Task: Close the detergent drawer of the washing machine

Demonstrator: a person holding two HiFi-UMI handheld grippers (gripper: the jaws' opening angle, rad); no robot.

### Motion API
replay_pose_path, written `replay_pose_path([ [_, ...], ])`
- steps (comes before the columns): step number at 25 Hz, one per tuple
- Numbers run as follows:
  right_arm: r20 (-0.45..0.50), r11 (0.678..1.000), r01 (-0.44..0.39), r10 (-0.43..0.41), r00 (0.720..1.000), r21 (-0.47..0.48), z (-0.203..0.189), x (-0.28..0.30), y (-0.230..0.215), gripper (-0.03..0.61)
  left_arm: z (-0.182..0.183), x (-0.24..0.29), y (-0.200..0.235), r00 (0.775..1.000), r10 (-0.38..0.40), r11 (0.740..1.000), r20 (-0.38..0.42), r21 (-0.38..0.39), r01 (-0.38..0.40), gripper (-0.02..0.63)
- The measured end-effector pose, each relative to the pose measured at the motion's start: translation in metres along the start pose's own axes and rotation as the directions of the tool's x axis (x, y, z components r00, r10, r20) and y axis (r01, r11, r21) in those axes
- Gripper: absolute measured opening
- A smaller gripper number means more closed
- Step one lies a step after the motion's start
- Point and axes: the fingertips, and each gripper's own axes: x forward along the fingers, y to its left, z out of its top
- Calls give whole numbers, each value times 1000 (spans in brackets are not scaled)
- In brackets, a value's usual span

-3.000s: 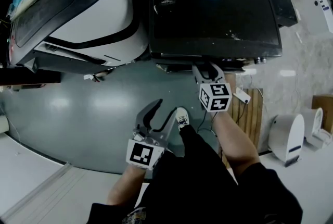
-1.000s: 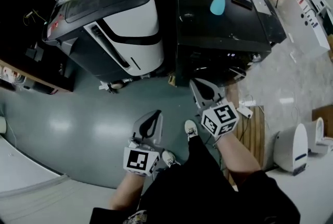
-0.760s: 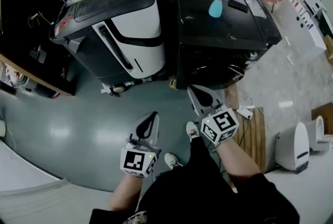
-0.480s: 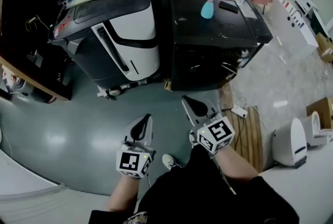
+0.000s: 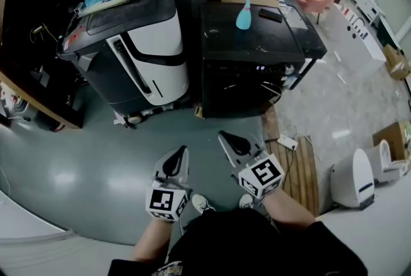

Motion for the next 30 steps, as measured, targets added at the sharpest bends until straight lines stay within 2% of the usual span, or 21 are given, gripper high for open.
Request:
replay_pose_path([
  [2, -24, 999, 14, -13, 1000, 38, -4, -18, -9, -2, -4, 6, -20, 1000, -4, 1000, -6, 2, 4, 3],
  [10, 35, 999, 6, -7, 999, 34, -13, -105, -65, -2, -19, 35, -118, 999, -14, 1000, -47, -22, 13, 3],
  [17, 44, 997, -11, 7, 999, 77, -22, -174, -104, -2, -11, 53, -201, 1000, -12, 1000, -28, 0, 12, 3],
  [25, 49, 996, -46, 43, 998, 74, -30, -211, -120, -2, -15, 63, -247, 1000, 10, 1000, -20, 17, -9, 3],
  [30, 40, 995, -61, 57, 998, 81, -35, -223, -125, -2, -17, 66, -260, 1000, 21, 1000, -17, 18, -20, 3],
])
